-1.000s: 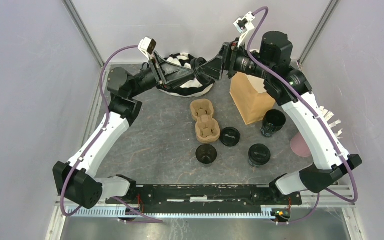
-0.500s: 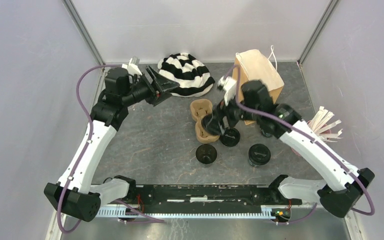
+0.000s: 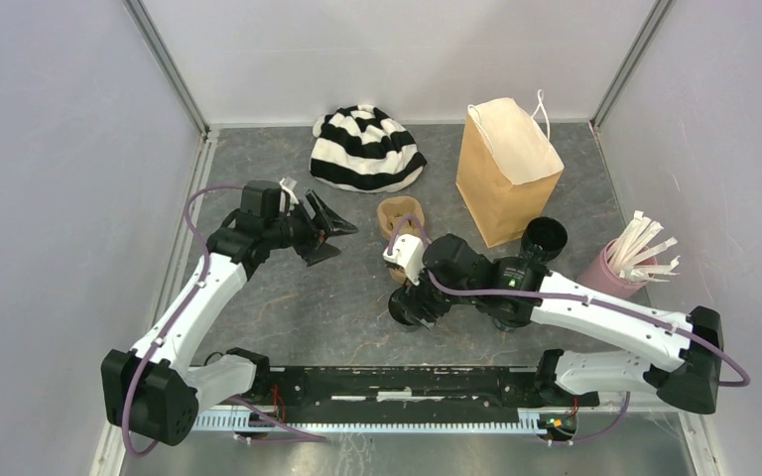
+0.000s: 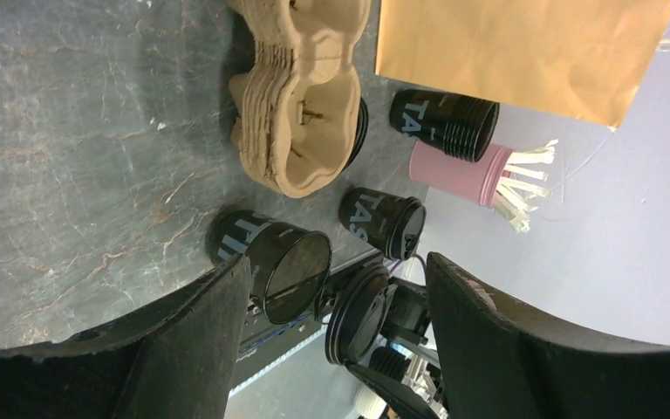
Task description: Pack the takeout coffee
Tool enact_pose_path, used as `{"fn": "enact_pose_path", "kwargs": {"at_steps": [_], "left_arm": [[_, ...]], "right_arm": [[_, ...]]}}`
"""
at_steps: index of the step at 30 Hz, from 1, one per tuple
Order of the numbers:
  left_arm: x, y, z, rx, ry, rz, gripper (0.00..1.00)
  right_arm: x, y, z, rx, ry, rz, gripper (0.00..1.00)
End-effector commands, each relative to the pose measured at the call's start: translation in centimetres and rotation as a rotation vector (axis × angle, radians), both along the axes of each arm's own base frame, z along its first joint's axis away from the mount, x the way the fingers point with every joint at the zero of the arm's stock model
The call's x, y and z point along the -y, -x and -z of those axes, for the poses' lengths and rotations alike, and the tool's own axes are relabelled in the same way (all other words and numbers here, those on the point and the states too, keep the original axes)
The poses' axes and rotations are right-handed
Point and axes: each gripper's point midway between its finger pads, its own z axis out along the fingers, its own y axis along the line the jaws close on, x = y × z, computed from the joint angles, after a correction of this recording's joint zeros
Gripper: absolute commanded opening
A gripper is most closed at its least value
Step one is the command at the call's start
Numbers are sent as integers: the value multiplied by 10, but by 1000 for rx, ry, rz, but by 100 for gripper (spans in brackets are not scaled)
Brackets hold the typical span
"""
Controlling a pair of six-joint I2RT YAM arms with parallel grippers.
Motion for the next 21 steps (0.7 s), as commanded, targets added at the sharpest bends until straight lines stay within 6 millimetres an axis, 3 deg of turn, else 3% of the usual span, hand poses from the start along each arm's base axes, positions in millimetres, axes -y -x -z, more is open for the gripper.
{"fn": "enact_pose_path", "kwargs": {"at_steps": [1, 12, 21], "left_arm": [[8, 13, 3, 11, 23, 81, 79], [21, 30, 27, -55, 24, 216, 87], [35, 42, 38, -86, 18, 301, 87]], "right_arm": [[-7, -19, 0, 120, 20, 40, 79], [-27, -18, 21, 107, 24, 10, 79], [-30, -16, 32, 86, 53, -6, 79]]}}
